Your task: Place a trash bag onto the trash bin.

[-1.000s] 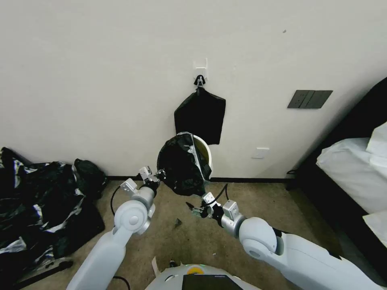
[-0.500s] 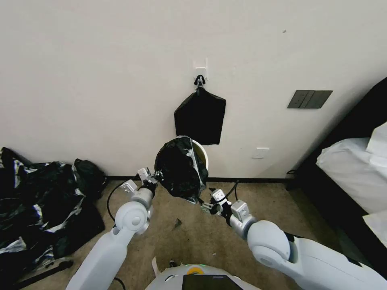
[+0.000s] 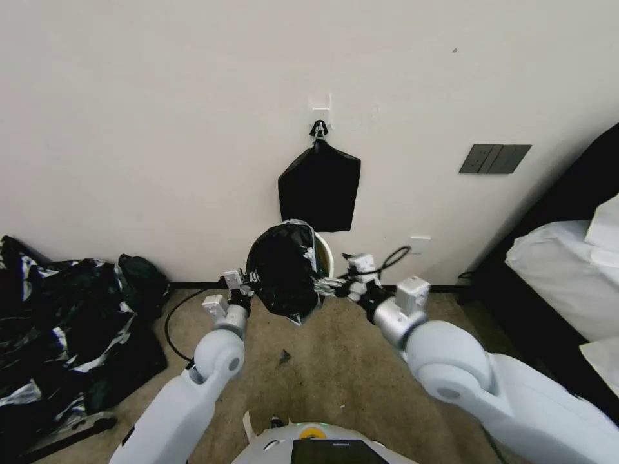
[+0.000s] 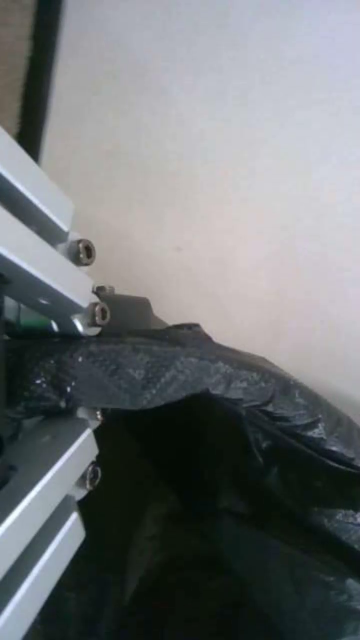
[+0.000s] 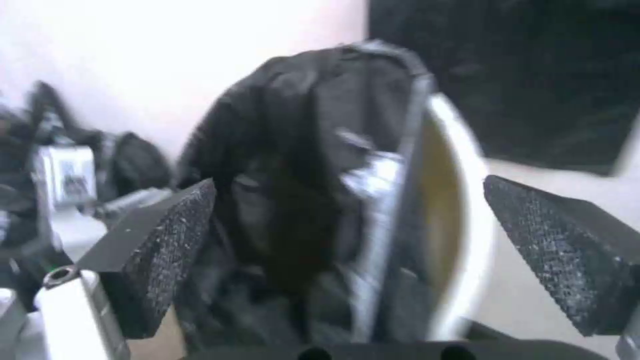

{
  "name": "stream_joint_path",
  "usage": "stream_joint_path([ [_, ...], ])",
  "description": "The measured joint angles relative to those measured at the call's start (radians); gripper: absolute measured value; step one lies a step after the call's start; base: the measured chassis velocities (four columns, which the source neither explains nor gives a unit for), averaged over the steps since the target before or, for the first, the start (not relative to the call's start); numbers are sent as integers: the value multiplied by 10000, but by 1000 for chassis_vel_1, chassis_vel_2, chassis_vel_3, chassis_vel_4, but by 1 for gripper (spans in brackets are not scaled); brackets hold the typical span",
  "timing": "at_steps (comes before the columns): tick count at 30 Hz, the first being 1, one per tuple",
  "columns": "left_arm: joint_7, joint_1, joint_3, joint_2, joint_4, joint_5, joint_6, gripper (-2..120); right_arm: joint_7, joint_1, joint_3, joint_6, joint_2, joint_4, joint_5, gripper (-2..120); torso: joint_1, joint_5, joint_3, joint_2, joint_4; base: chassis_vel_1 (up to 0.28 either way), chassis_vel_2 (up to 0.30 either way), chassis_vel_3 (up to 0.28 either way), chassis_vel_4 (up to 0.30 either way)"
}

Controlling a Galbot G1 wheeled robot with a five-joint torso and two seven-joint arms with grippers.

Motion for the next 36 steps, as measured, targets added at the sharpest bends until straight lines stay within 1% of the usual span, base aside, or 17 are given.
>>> stream_joint_path([
  [1,0,0,0,0,0,0,0,1,0,0,0,0,0,0,0,99,0,0,0,0,0,0,0,0,0],
  [2,10,70,14,18,-93,219,-44,1,-31,226,-201,-38,345,-180,100,99,0,0,0,0,1,0,0,0,0],
  [5,12,188,3,45,-290,515,-114,1,98,703,-510,-291,907,-519,682,90,0,-4,0,1,-1,0,0,0,0],
  [6,12,188,3,45,-290,515,-114,1,98,703,-510,-291,907,-519,682,90,0,-4,0,1,-1,0,0,0,0],
  [9,56,264,-31,39,-389,737,-193,1,533,931,-642,-445,1081,-847,1054,84,0,-3,0,0,-2,0,0,0,0],
  [13,141,291,-42,-17,-424,834,-241,1,884,951,-667,-493,1077,-1038,1127,80,0,-2,0,0,-3,0,0,0,0],
  [17,247,281,-44,-39,-410,869,-274,1,953,907,-645,-477,931,-1034,971,75,0,-2,0,0,-3,0,0,0,0],
  [25,320,172,-41,-2,-346,877,-281,1,1030,814,-581,-475,763,-1012,850,72,0,-1,0,0,-4,0,0,0,0],
  [26,334,166,-41,18,-347,875,-280,1,1031,806,-580,-473,767,-1041,852,69,0,-2,0,1,-3,0,0,0,0],
  [29,347,164,-40,32,-348,875,-282,1,1031,803,-579,-469,792,-1079,855,68,0,-2,-1,1,-3,0,0,0,0],
  [30,361,161,-39,50,-351,872,-283,1,1031,803,-579,-459,835,-1132,867,61,0,-1,-1,0,-2,0,0,0,0],
  [31,372,158,-37,55,-352,872,-283,1,1031,807,-580,-453,867,-1159,893,59,0,-2,0,0,-2,0,0,0,0],
  [32,372,158,-37,55,-352,872,-283,1,1031,807,-580,-453,867,-1159,893,59,0,-2,0,0,-2,0,0,0,0],
  [33,385,156,-33,60,-352,871,-283,1,1031,817,-583,-443,902,-1179,964,52,0,-2,0,0,-2,0,0,0,0],
  [34,390,156,-33,62,-352,871,-284,1,1032,821,-584,-440,907,-1179,1008,48,0,-2,-1,1,-2,0,0,0,0],
  [36,403,154,-33,64,-350,868,-284,1,1033,820,-584,-404,886,-1179,1065,37,0,-2,0,0,-2,0,0,0,0],
])
